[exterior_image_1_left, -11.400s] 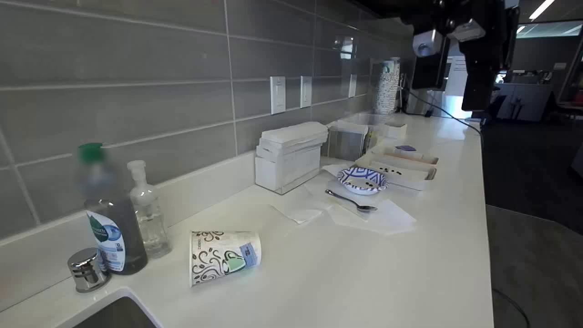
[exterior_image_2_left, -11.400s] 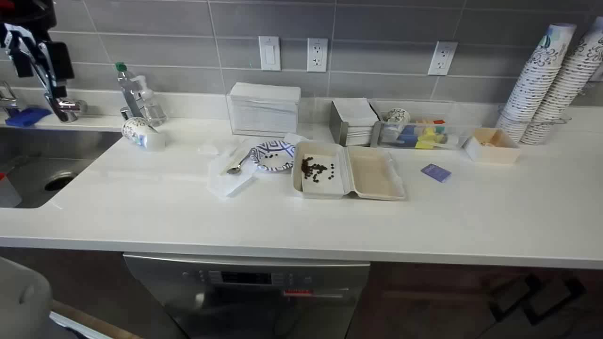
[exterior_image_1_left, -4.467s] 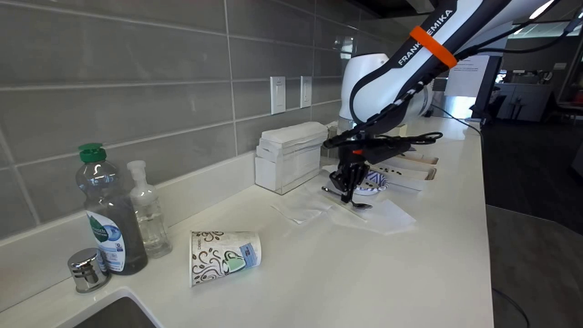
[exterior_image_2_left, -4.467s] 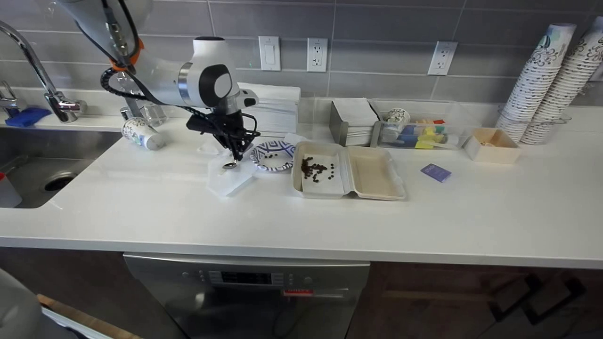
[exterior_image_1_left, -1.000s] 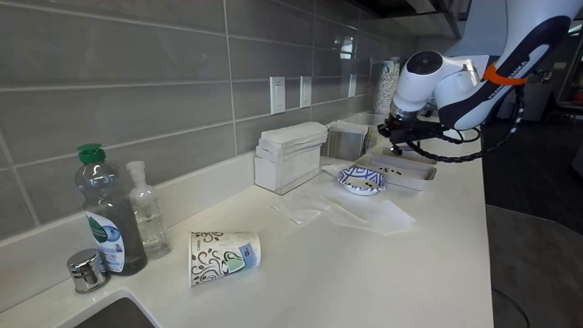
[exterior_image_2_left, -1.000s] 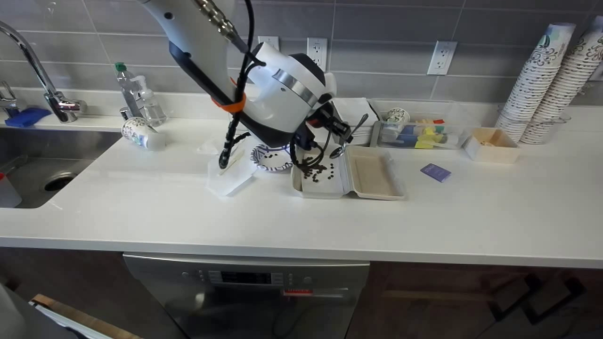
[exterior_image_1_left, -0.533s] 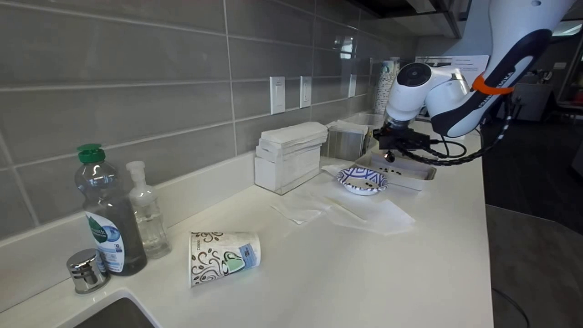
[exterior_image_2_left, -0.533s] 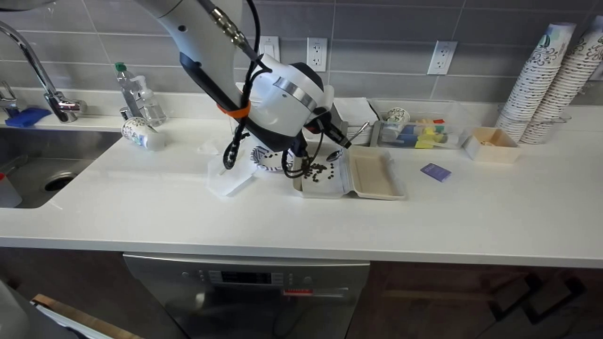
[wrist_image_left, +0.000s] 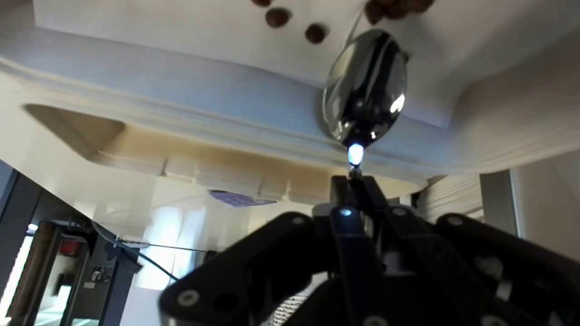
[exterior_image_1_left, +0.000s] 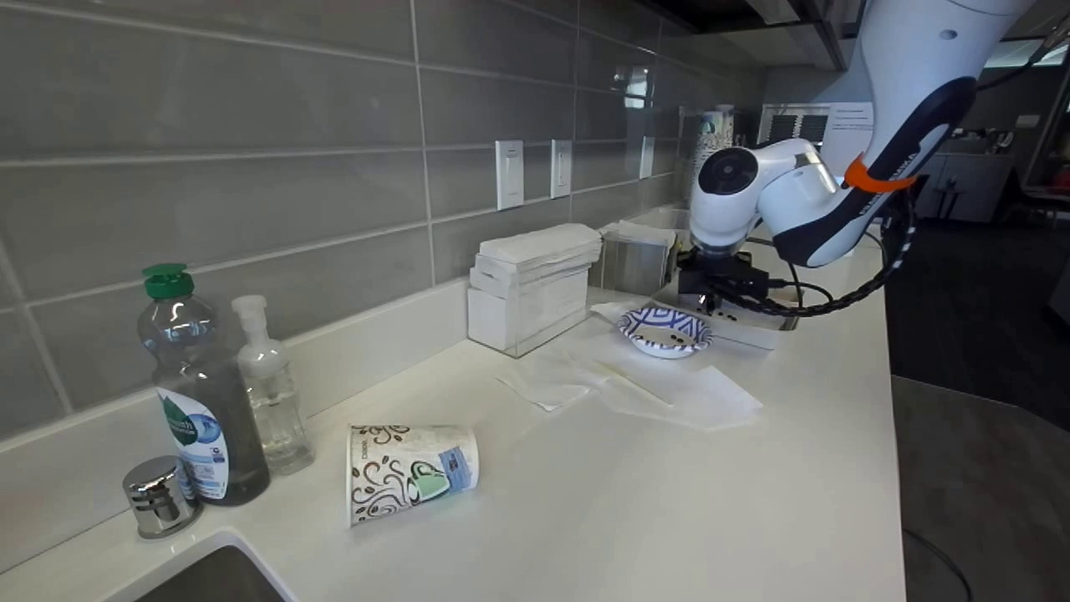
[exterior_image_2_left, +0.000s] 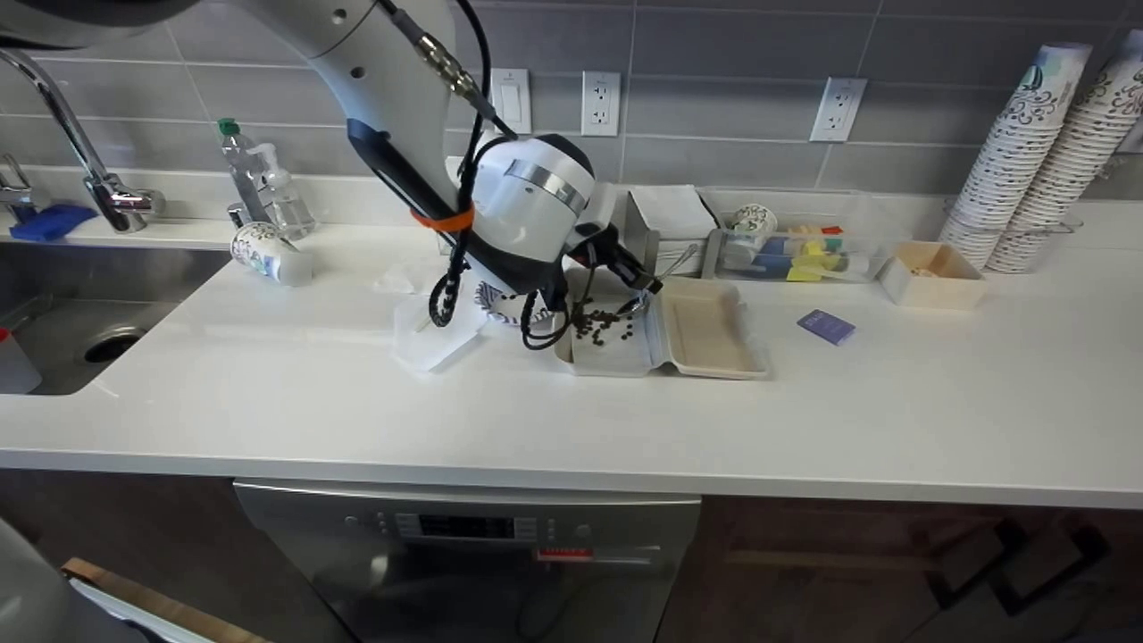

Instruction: Place some of the pack's contents into the paper plate using the spoon

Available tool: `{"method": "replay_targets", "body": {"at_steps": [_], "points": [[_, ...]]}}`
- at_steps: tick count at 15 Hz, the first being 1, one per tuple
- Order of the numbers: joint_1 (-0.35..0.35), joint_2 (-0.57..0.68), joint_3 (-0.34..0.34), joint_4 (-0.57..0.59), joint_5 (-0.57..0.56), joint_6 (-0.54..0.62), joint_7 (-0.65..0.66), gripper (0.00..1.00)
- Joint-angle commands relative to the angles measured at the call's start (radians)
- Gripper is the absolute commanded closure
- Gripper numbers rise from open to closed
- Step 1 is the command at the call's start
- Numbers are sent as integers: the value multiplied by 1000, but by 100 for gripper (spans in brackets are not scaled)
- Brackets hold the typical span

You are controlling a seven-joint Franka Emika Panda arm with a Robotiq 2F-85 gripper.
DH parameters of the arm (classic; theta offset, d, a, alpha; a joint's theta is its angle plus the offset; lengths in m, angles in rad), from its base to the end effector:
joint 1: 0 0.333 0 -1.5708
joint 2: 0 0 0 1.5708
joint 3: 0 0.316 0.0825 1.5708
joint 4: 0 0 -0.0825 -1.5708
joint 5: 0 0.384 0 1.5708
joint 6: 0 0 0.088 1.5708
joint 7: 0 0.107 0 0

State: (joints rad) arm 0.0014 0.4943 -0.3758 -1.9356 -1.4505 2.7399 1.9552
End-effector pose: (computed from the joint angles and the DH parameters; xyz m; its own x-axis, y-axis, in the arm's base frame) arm 0.6023 -0.1819 0.2505 0.4130 -0.4865 0.7699 -0.8233 -0.5608 0.0873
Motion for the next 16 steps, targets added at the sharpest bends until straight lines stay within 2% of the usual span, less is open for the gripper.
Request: {"method": "replay_targets", "body": {"at_steps": [1,8,11,16], "points": [[18,45,-9,22,-45,-13,75,98],[27,43,-10,29,-49,-11,72,98],[47,45,-24,46,-141,-21,132,98],[47,38,-12,28,-198,-11,144,98]]}}
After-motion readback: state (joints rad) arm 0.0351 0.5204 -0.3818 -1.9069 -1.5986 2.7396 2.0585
